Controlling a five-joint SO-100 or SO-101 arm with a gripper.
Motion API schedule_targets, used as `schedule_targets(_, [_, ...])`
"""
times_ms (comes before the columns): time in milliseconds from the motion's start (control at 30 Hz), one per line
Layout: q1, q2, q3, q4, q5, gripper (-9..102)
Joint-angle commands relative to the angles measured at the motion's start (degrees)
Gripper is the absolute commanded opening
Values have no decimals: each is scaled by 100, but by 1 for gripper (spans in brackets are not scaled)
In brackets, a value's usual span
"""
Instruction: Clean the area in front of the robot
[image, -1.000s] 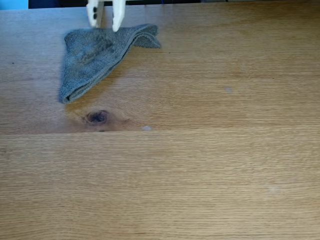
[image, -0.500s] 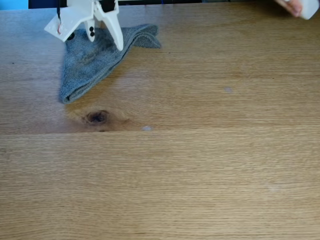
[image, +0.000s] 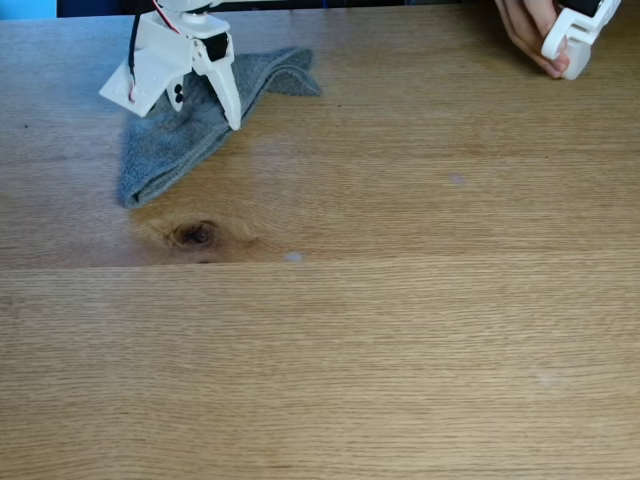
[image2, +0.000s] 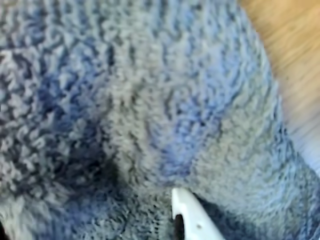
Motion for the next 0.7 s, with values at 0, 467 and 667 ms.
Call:
schedule_targets(0, [97,-114,-439,-352,-211,28])
schedule_targets(467, [-88,448,-439,-185,-439,1])
schedule_targets(667, [-650,2188,-439,501,-97,0])
